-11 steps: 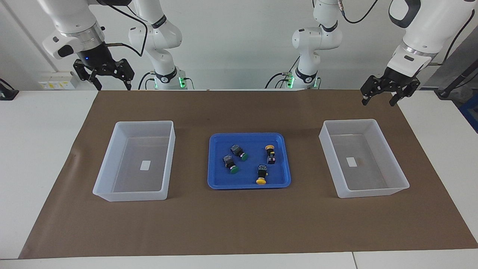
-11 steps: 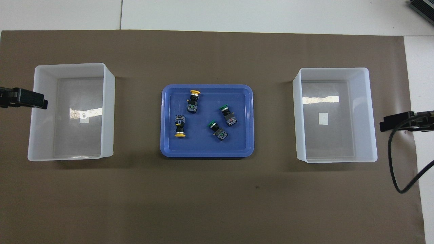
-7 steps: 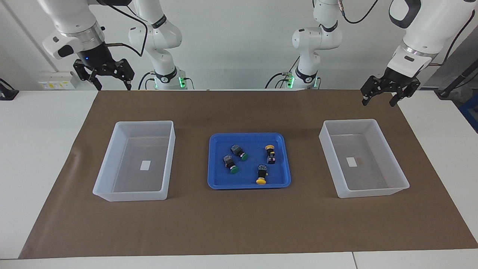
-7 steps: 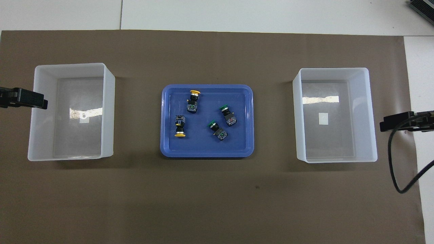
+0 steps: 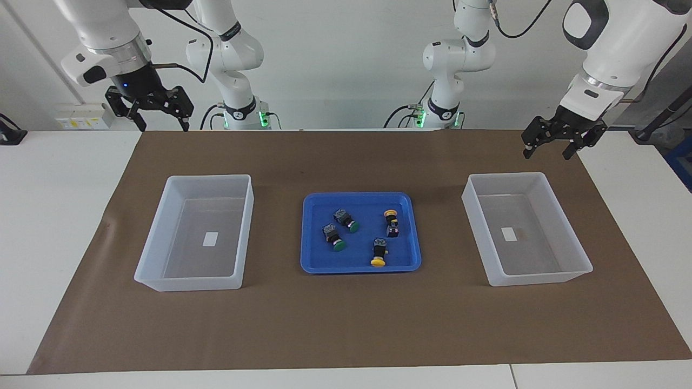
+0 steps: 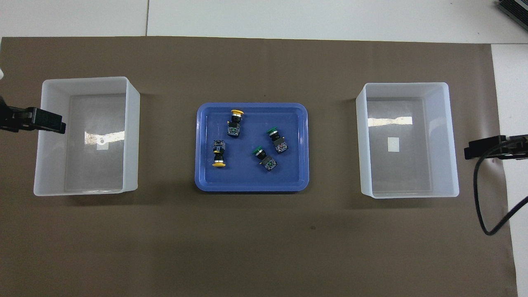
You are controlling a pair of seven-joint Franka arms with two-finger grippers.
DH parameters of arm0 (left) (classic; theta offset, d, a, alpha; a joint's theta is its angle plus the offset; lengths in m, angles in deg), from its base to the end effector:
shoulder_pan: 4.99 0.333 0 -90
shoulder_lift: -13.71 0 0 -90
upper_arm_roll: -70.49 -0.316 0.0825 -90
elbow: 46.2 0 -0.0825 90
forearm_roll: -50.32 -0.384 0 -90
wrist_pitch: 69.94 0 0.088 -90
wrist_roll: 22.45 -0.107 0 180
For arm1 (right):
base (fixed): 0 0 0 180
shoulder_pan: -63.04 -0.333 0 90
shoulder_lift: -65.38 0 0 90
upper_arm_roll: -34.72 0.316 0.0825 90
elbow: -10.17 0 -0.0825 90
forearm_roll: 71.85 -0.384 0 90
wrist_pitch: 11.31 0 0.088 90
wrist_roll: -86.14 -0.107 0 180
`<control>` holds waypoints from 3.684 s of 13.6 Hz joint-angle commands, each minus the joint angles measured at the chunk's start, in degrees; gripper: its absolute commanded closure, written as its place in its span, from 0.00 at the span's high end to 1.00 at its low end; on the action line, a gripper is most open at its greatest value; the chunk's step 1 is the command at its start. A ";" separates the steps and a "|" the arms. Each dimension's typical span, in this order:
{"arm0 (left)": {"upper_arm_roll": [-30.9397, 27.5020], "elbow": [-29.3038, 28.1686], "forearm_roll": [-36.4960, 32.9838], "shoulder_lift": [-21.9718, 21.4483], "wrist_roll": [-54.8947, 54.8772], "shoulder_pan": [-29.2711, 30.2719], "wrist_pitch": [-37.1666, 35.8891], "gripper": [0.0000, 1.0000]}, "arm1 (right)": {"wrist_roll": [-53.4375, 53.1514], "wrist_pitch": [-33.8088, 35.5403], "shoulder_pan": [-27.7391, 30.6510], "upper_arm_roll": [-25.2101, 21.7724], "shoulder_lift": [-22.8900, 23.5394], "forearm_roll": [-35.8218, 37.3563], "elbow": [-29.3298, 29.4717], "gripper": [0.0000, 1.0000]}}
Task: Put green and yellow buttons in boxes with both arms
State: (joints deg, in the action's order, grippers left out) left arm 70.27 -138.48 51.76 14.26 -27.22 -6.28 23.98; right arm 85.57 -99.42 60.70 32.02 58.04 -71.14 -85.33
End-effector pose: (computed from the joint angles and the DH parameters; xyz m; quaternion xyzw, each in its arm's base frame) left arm 0.5630 -0.0131 0.6064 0.9986 -0.0502 0.0099 0.0122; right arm 0.5105 -0.0062 0.6446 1.0000 -0.0081 -0.0005 0.0032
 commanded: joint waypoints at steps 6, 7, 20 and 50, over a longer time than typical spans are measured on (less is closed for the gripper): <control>-0.48 -2.73 -0.29 -0.82 0.82 -3.89 6.00 1.00 | 1.71 -19.79 -8.03 1.83 1.35 -2.01 -11.18 1.00; -0.48 -3.34 -0.38 -0.73 1.34 -5.20 6.44 1.00 | 2.15 -21.56 -8.47 1.83 2.83 -3.07 -11.63 1.00; -0.39 -20.66 -0.29 6.12 16.28 -20.85 35.60 1.00 | 0.04 -52.33 -22.10 2.00 26.75 -5.19 -11.46 1.00; -0.92 -22.33 -0.38 5.25 1.63 -1.62 47.67 0.00 | -0.22 -54.91 -25.62 2.97 29.41 -5.19 -12.70 0.00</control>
State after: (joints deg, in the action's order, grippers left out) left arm 68.57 -160.80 51.72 19.07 -21.93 -10.66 70.20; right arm 85.59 -157.17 33.90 34.54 89.86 -75.44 -98.77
